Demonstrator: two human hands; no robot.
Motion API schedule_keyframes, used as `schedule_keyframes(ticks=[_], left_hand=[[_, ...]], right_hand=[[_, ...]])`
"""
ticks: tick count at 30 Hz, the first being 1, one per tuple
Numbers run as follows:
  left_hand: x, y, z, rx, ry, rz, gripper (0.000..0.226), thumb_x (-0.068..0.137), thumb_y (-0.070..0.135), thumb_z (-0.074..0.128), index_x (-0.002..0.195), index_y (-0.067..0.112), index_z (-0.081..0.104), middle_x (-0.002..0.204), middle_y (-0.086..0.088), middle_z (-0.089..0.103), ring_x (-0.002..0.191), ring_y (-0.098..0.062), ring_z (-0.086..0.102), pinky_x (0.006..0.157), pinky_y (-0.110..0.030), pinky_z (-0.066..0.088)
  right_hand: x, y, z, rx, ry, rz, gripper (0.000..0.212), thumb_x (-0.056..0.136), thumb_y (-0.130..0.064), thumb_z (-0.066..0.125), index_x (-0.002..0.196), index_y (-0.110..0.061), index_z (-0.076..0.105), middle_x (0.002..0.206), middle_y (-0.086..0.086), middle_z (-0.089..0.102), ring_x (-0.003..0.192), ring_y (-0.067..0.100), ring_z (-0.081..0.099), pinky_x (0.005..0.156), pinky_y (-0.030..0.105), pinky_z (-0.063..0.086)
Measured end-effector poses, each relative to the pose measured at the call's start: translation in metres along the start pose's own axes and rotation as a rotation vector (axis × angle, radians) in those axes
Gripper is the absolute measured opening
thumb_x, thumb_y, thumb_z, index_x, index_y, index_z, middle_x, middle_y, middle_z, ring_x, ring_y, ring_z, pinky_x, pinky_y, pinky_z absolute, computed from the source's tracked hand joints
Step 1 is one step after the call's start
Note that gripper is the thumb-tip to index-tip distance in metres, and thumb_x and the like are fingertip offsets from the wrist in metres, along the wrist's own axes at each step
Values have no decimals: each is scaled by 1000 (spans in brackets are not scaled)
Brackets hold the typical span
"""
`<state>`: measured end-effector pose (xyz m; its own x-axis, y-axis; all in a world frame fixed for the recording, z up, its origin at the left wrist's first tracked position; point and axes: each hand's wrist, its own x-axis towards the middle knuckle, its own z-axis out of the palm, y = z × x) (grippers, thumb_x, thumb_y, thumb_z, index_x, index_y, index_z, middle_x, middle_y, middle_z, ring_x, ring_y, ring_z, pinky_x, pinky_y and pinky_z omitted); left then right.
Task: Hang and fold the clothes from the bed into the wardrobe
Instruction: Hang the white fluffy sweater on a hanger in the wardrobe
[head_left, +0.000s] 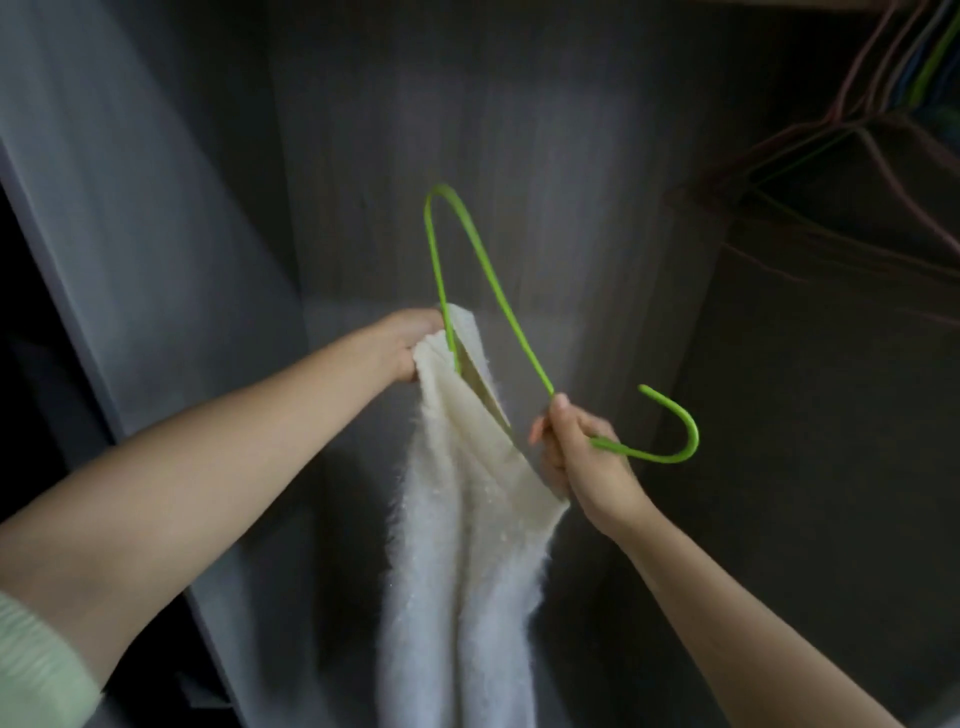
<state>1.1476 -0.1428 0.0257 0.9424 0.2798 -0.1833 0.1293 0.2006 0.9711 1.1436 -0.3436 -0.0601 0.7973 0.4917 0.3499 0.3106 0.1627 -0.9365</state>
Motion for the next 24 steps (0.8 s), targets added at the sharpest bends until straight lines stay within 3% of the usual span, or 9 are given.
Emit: schedule_keyframes(ticks=[3,5,6,8,12,15,18,22,24], left_hand=[[5,-4,-23,-41,154,5,39,98,1,39,62,6,51,35,-4,53,29,-13,53,30,-25,44],[9,-15,-29,-57,240,-22,62,97,0,41,38,9,57,30,-2,49,24,-11,49,26,-22,39],[12,-23,-30,-43,261,-34,73,97,0,42,25,9,51,28,-1,46,22,-10,46,25,-20,37],[17,-37,-29,1,273,-50,79,97,-2,41,18,10,44,25,0,44,20,-8,43,24,-19,35],[33,-51,-32,60,266,-42,55,96,-10,37,48,7,56,34,0,51,23,-5,46,29,-17,39],[37,-63,-37,247,276,-56,36,94,-13,39,66,7,48,62,-8,48,26,-2,46,32,-15,38],[38,-72,-36,353,310,-65,33,95,-11,40,68,9,46,67,-8,45,26,-2,46,31,-15,36],[32,-69,-23,572,253,44,36,90,-12,45,64,13,42,60,-8,42,24,-6,40,25,-14,27],[24,-73,-15,777,163,99,36,85,-9,54,61,15,41,55,-7,40,33,-13,38,27,-14,24]], right_hand=[[-2,-8,-22,-63,-165,187,46,98,-39,37,68,-11,57,45,-3,25,34,6,21,38,11,19],[1,-23,-33,-180,-242,308,48,102,-36,34,69,-9,56,45,-5,23,35,6,18,38,10,17],[1,-29,-37,-246,-276,354,49,103,-36,33,70,-8,55,44,-5,23,36,6,17,38,10,17],[1,-39,-44,-350,-338,409,51,104,-36,30,70,-8,54,43,-4,23,36,7,16,37,11,16],[-7,-44,-54,-484,-413,475,54,104,-38,29,66,-8,52,44,0,24,36,9,17,36,14,17],[-11,-38,-58,-561,-447,520,55,104,-38,28,64,-9,51,41,-2,26,34,9,19,35,14,19],[-17,-28,-64,-623,-479,606,56,105,-38,27,61,-13,52,39,-4,29,32,8,20,35,14,18],[-26,-14,-61,-897,-514,634,56,104,-41,29,59,-18,53,34,-9,36,32,10,29,33,18,23],[-20,-19,-63,-764,-399,627,52,104,-38,33,60,-16,51,33,-9,33,29,5,26,31,15,20]])
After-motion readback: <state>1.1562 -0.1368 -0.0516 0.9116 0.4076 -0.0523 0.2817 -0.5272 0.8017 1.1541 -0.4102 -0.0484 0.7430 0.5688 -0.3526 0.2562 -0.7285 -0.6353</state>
